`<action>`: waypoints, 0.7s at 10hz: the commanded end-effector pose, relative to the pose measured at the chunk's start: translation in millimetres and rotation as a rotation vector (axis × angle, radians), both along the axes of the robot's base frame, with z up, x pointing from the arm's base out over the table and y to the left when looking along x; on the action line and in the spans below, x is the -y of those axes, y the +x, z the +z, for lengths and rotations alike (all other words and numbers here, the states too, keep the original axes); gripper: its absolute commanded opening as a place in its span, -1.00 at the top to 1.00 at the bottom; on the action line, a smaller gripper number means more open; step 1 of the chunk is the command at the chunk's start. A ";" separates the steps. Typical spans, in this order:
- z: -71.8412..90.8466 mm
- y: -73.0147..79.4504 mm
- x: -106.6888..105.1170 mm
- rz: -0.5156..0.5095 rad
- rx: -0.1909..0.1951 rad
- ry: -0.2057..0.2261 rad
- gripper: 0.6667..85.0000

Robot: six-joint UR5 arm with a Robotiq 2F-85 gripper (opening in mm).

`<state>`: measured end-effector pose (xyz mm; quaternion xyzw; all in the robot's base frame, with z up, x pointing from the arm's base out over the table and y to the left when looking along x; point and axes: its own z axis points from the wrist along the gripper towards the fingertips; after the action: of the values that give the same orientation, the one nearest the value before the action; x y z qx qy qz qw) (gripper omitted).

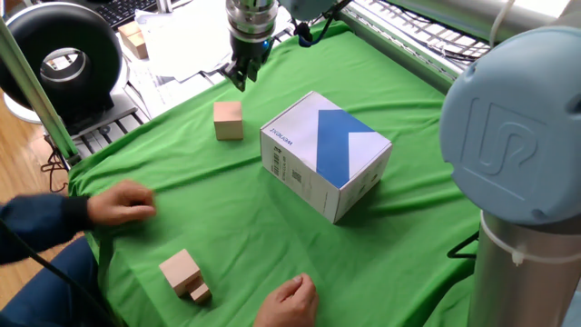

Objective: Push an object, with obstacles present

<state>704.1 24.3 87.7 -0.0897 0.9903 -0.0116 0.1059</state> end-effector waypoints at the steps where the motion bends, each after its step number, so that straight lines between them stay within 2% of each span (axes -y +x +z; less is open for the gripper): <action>1: -0.5 -10.6 -13.2 -0.019 -0.042 0.061 0.15; 3: -0.7 -9.9 0.1 -0.012 -0.039 0.007 0.13; 5: -5.1 26.2 -6.6 -0.032 0.009 0.014 0.09; 6: -11.1 37.6 -8.3 -0.024 0.029 -0.006 0.09; 7: -17.1 44.0 -15.3 -0.037 0.031 0.005 0.09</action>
<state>725.3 30.3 79.4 -0.0809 0.9908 -0.0142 0.1072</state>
